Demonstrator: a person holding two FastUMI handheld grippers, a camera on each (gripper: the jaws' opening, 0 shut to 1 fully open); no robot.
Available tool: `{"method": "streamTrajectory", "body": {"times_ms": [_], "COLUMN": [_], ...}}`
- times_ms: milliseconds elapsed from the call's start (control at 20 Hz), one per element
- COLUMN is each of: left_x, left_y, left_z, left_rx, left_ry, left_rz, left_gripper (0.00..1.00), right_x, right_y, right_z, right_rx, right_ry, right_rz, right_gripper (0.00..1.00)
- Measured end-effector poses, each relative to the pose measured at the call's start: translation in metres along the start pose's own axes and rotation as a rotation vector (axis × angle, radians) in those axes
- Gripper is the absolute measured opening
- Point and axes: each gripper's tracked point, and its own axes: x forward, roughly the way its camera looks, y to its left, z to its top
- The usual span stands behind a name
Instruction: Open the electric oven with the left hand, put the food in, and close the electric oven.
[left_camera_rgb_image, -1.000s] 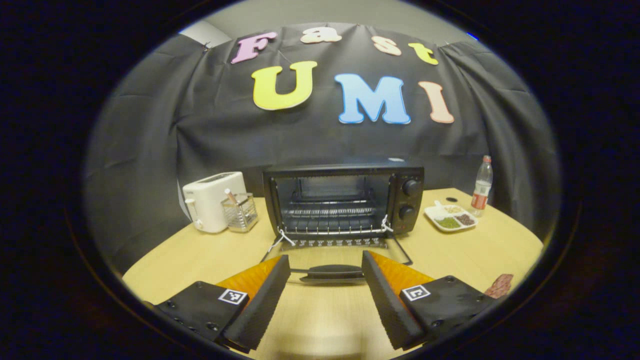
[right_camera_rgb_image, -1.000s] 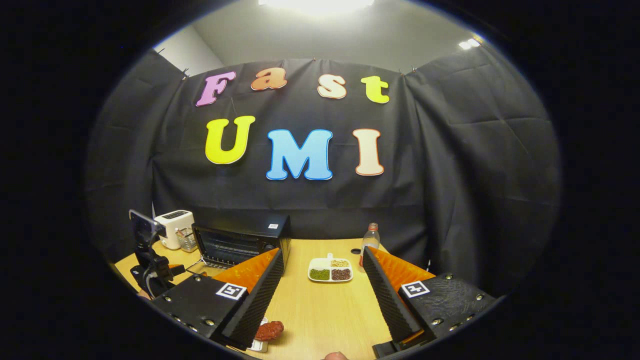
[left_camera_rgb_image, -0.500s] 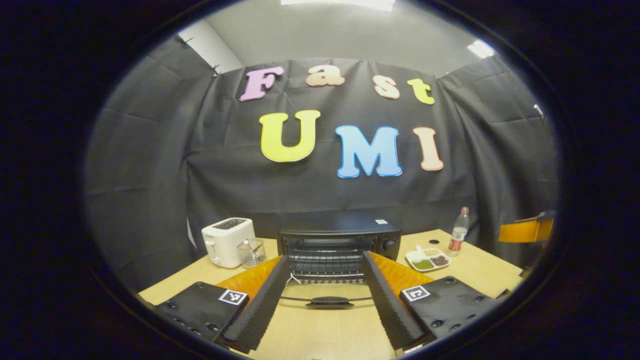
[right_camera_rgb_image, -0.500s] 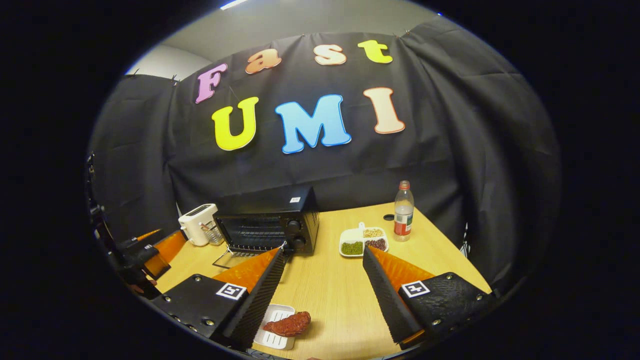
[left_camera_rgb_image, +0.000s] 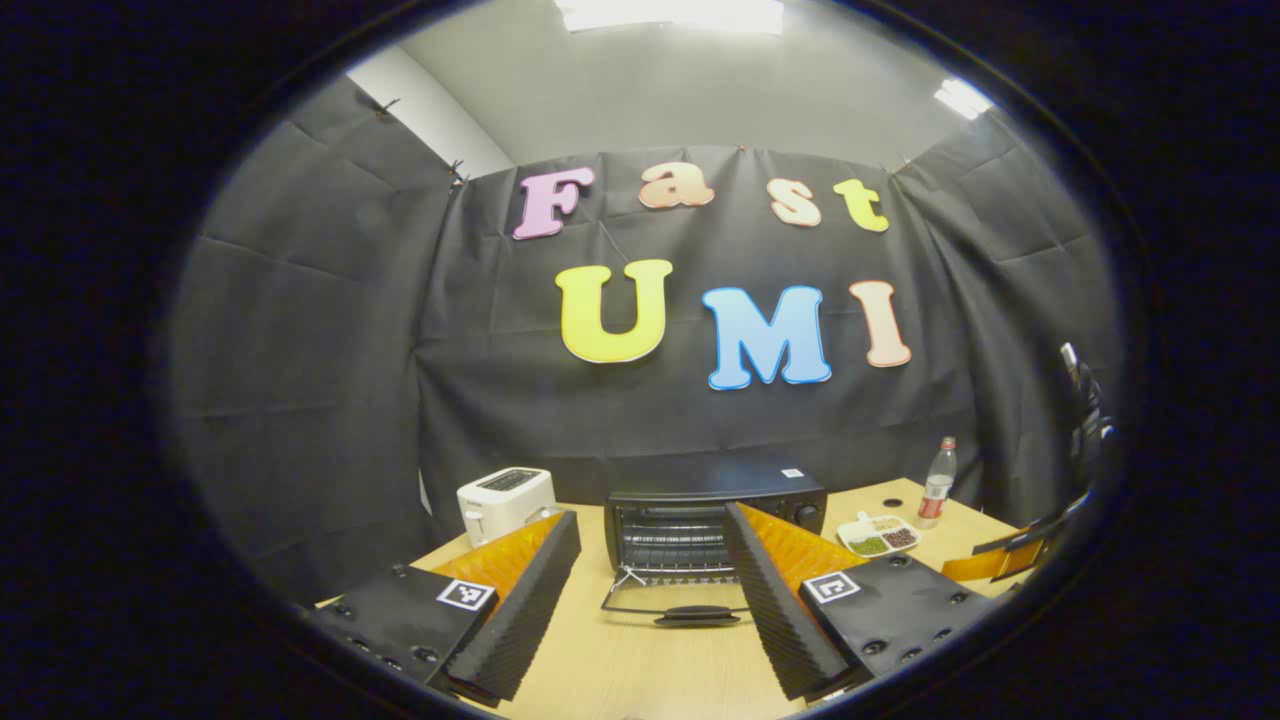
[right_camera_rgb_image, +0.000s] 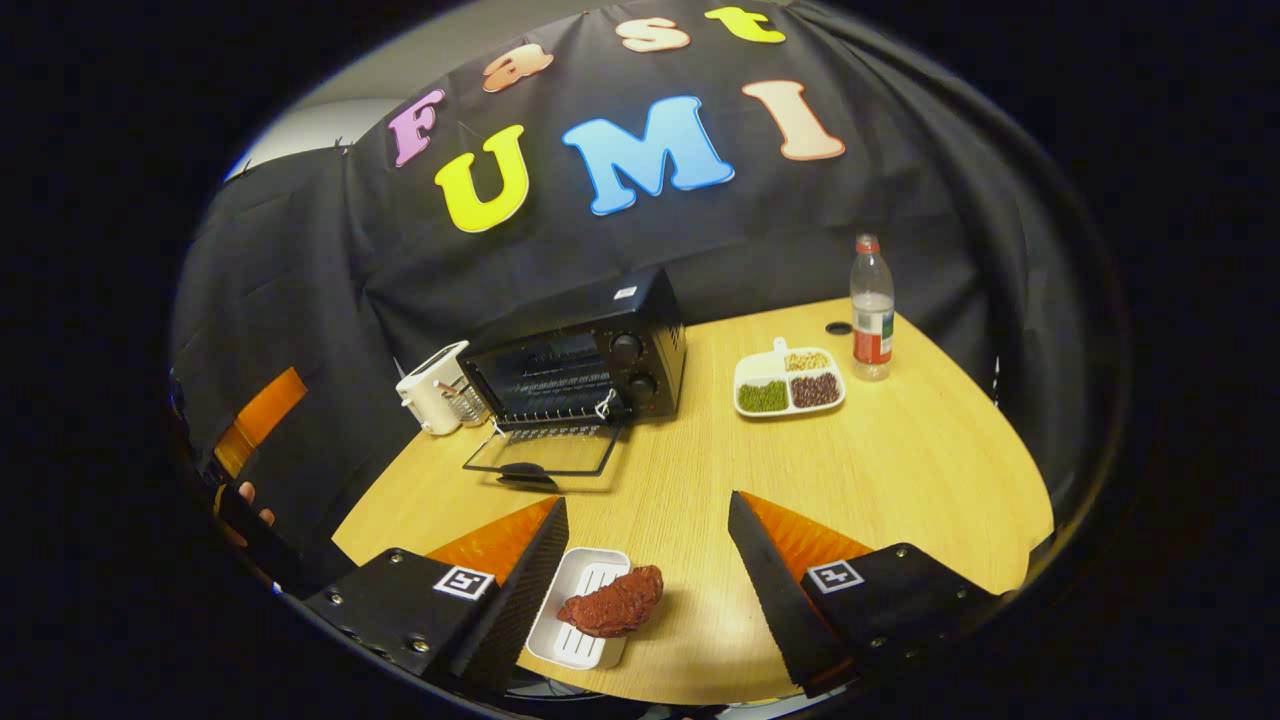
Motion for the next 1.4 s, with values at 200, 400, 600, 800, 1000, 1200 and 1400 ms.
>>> {"method": "streamTrajectory", "body": {"times_ms": [200,400,600,800,1000,1200,1400], "left_x": [-0.006,-0.009,-0.008,-0.007,-0.003,0.0,0.004], "left_y": [0.003,0.007,0.019,0.03,0.032,0.03,0.033], "left_z": [0.014,0.02,0.029,0.029,0.027,0.028,0.03], "left_rx": [0.005,-0.008,-0.049,-0.058,-0.045,-0.044,-0.038], "left_ry": [-0.023,-0.032,-0.048,-0.051,-0.045,-0.049,-0.06], "left_rz": [0.008,0.013,0.031,0.049,0.047,0.032,0.024], "left_gripper": [0.9,1.0,0.98,0.96,1.0,0.96,1.0], "right_x": [0.018,0.034,0.041,0.043,0.041,0.036,0.028], "right_y": [-0.001,-0.004,0.001,0.007,0.019,0.021,0.032], "right_z": [-0.028,-0.049,-0.079,-0.091,-0.095,-0.086,-0.065], "right_rx": [0.06,0.191,0.375,0.478,0.5,0.501,0.485], "right_ry": [0.087,0.173,0.293,0.349,0.361,0.375,0.344], "right_rz": [0.02,0.033,0.061,0.09,0.12,0.146,0.158], "right_gripper": [0.98,0.72,0.72,0.33,0.31,0.1,0.1]}}
